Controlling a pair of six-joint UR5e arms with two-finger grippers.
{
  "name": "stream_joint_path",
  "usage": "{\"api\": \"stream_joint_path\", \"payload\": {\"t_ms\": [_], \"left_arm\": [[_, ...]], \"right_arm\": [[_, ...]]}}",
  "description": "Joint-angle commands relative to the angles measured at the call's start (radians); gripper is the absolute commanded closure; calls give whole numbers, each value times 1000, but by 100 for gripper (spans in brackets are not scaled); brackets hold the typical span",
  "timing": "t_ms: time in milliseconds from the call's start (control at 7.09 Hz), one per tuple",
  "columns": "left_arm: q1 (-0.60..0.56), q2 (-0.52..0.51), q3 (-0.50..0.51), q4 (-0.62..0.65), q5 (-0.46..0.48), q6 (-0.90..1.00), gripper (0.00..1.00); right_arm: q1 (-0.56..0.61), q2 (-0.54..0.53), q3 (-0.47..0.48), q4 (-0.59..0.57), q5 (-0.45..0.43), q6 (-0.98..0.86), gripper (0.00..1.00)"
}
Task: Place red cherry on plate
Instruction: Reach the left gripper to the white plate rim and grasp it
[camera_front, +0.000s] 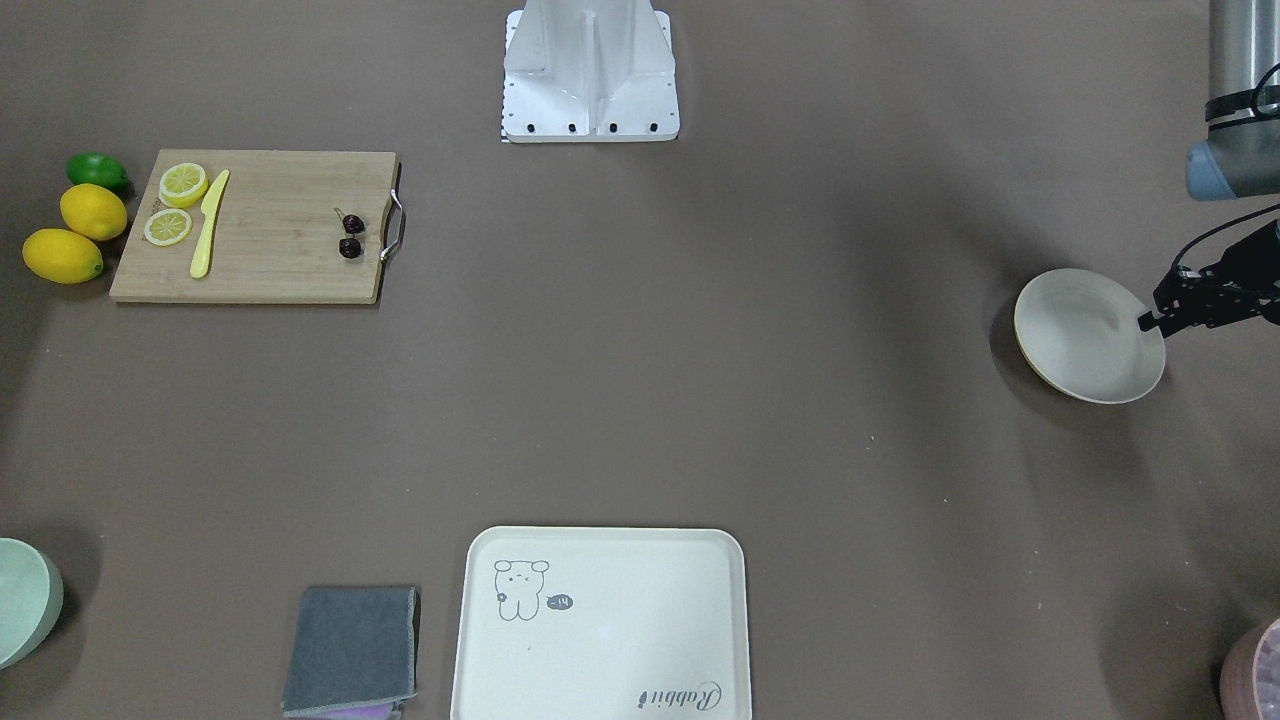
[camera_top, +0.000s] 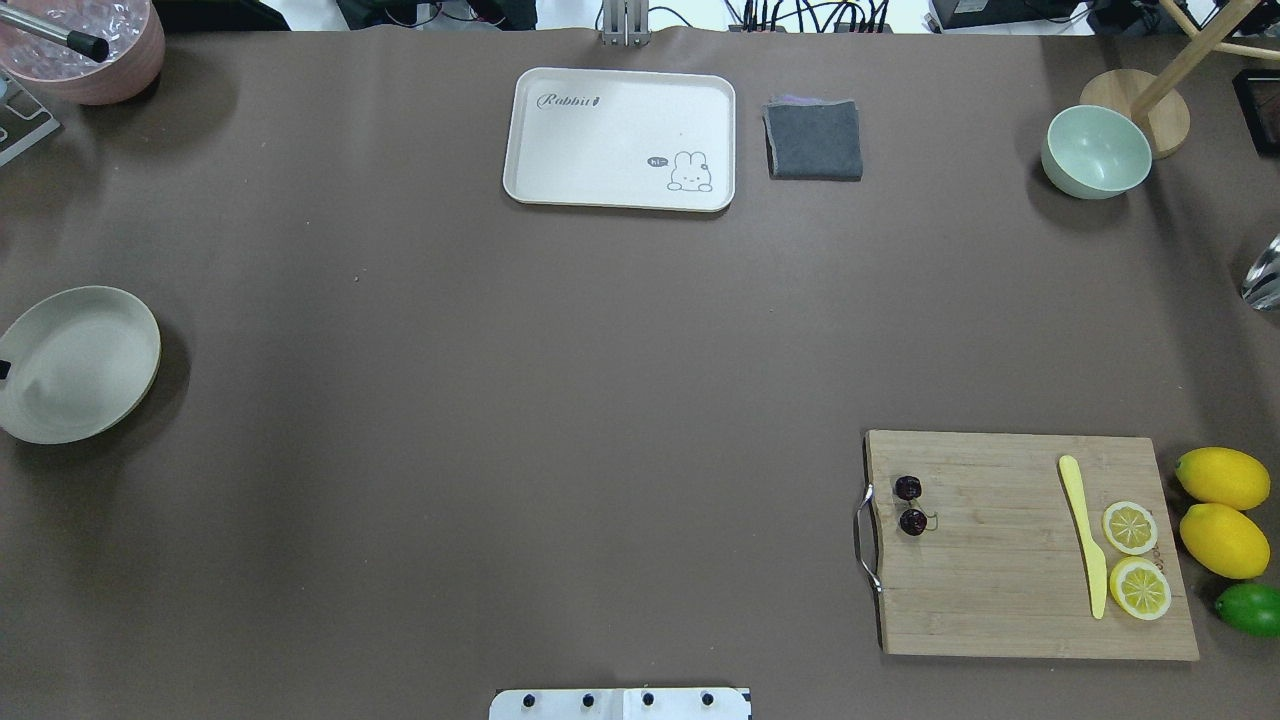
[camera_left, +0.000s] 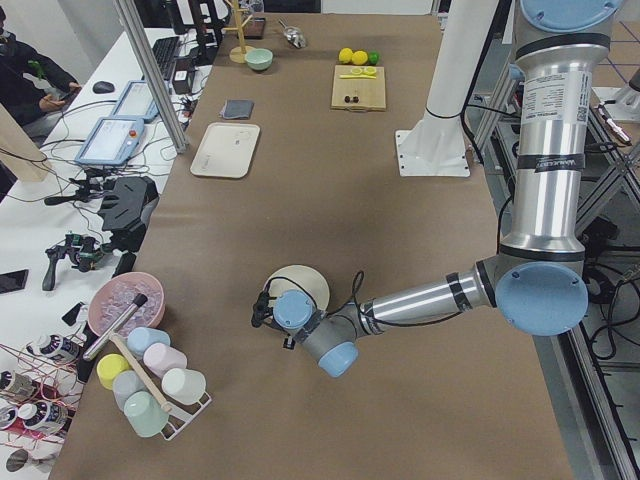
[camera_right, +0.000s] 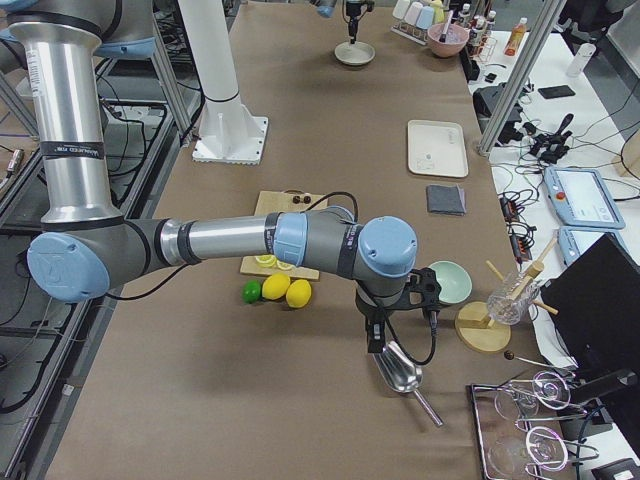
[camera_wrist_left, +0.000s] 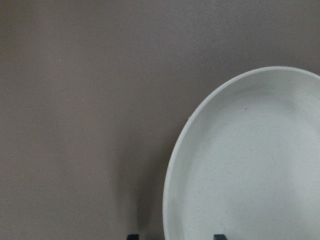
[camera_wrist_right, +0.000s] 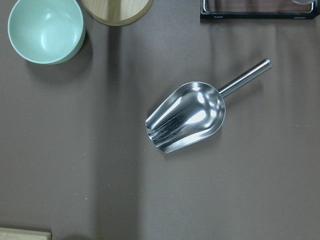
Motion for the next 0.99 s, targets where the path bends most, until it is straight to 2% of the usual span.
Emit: {"api": "stream_joint_path", "payload": {"t_ms": [0, 141, 423, 564, 846], "left_arm": [[0, 1, -1, -11, 16, 0, 94], [0, 1, -2, -11, 16, 0, 100], [0, -4, -17, -9, 1, -19, 100], [-1, -18, -43, 6, -57, -76, 100], [-68, -76, -143, 117, -265, -208, 100]], "right_arm": [[0, 0, 2, 0, 0, 0, 0], [0, 0, 2, 0, 0, 0, 0], [0, 1, 3, 0, 3, 2, 0], [0, 1, 3, 0, 3, 2, 0], [0, 0, 3, 0, 3, 2, 0]]}}
